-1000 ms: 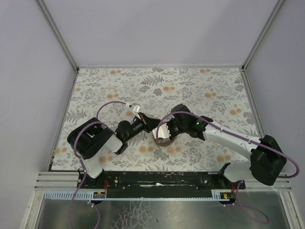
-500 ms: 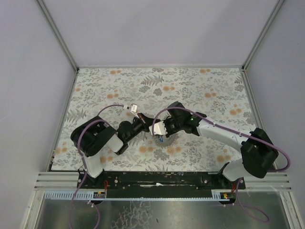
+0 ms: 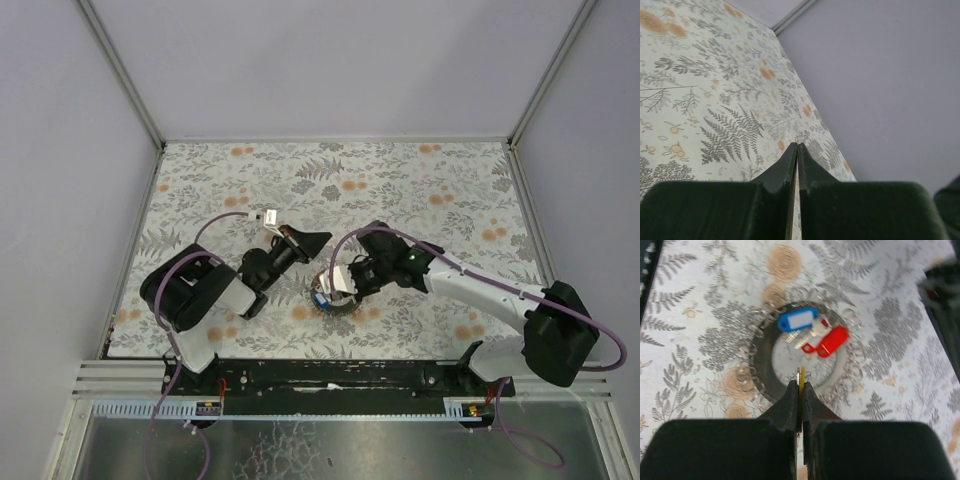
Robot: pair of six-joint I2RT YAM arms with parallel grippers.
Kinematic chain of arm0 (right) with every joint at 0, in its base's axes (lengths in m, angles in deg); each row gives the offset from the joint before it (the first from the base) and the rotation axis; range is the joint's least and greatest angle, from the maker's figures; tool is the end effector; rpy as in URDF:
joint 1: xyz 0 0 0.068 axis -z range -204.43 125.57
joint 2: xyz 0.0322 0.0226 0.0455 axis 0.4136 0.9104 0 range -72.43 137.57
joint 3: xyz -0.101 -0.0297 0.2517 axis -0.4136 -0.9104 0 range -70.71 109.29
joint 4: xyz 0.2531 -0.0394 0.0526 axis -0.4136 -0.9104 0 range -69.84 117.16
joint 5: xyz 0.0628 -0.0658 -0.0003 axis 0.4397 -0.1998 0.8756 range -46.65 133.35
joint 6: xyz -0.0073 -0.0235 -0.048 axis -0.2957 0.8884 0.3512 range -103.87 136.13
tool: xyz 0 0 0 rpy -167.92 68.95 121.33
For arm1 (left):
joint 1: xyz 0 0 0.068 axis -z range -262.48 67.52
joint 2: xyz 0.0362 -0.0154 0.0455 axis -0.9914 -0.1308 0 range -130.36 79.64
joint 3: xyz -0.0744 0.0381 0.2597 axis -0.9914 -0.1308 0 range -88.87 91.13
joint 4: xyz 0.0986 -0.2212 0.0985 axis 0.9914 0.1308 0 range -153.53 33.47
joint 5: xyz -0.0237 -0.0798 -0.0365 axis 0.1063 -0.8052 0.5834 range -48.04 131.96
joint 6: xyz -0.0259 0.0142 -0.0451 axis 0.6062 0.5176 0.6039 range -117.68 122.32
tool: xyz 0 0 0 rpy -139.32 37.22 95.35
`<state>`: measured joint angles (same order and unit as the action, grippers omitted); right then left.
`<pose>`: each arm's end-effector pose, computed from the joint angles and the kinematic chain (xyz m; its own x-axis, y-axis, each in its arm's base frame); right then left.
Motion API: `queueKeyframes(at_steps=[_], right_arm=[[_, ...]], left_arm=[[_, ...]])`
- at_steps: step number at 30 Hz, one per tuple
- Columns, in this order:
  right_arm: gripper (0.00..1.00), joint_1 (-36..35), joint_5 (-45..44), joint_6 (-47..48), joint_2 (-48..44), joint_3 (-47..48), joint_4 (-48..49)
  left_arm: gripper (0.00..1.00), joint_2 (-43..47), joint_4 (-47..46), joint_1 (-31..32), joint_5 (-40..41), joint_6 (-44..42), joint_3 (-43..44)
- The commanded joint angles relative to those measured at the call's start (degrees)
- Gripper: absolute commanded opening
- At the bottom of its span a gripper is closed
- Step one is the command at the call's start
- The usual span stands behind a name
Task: Remove the keys from the keyring
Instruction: Place the keyring at the center of the board.
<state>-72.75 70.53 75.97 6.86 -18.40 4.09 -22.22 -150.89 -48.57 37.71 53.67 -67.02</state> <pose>0.1770 0.2231 0.2341 0.4869 -0.6098 -0.6253 -0.8726 -0.3078 -0.3792 0.2345 -0.1609 0.1549 -0.4161 -0.6588 -0.6268 0.4685 0.4355 -0.7687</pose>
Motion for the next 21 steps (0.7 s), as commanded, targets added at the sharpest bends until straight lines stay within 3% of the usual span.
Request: queueKeyframes(at_steps=[1,5,9,14,18,21], right_arm=[[0.0,4.6,1.5,-5.8,-2.7,2.9,2.7],[0.0,6.3,3.8,-6.4,-4.3,5.2,0.4],[0.0,7.7,8.6,-9.7,-5.9,7.3,-2.6],[0.0,10.6,10.2,-19.5,-6.7,7.9,-0.6],[0.01,18.1,8.8,-29.3,-6.0,6.8,3.2],[0.02,22.1,5.3,-31.4,-5.3,6.2,4.6]], left_arm=[[0.0,2.3,-4.7,-1.1,-6.7,-2.0,0.7],[0.0,6.4,-1.9,-1.7,-7.1,-4.8,-1.9],[0.05,14.8,10.2,-1.8,-4.8,-9.6,-2.7],[0.33,26.8,31.9,-1.8,-0.6,-15.8,-1.5],[0.6,36.7,50.2,-1.8,7.2,-18.1,0.2],[0.77,43.7,61.4,-2.0,10.6,-17.8,1.8]])
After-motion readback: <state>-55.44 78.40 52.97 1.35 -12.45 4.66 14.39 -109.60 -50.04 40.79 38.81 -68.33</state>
